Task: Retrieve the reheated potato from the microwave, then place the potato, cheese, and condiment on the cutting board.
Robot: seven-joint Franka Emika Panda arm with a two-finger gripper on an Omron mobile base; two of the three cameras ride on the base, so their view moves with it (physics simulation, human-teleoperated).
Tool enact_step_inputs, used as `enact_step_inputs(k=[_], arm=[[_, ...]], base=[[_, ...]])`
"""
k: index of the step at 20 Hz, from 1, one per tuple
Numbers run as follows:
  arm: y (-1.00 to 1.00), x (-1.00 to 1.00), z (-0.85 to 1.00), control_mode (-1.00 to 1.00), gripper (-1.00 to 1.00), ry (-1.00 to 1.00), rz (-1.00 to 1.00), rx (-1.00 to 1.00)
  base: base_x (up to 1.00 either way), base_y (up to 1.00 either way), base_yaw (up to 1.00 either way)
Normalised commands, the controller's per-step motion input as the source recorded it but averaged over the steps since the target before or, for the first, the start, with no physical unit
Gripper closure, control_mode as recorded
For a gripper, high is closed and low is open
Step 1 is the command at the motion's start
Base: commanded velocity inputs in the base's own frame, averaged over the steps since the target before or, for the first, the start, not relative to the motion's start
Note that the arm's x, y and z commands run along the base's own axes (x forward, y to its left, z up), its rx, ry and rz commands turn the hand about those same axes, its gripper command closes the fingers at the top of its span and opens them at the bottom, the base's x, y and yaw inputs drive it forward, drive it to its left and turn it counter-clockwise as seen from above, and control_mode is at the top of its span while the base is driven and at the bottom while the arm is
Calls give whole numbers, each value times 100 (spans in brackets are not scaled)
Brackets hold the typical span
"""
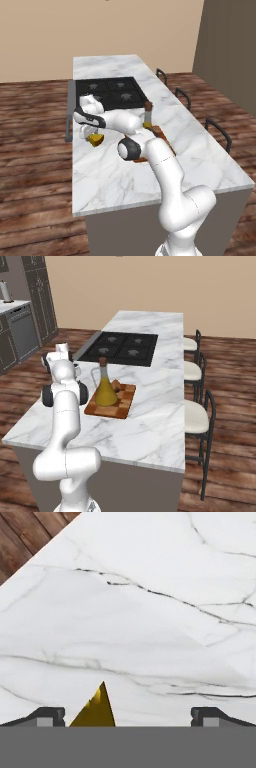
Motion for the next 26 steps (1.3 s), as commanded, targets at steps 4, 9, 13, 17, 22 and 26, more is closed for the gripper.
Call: enact_step_inputs(k=[4,9,13,17,22,26], arm=[[-1,-17,-25,-100,-100,0,-3,0],[-2,-12,-33,-100,100,6,-3,0],[-7,-20,-36,-100,100,5,-2,0],[-11,-25,-20,-100,100,1,-3,0],[-11,-27,1,-100,100,2,-6,0],[-12,-33,16,-100,100,7,-9,0]], base=[[0,0,0],[0,0,0],[0,0,0],[0,0,0],[0,0,0],[0,0,0]])
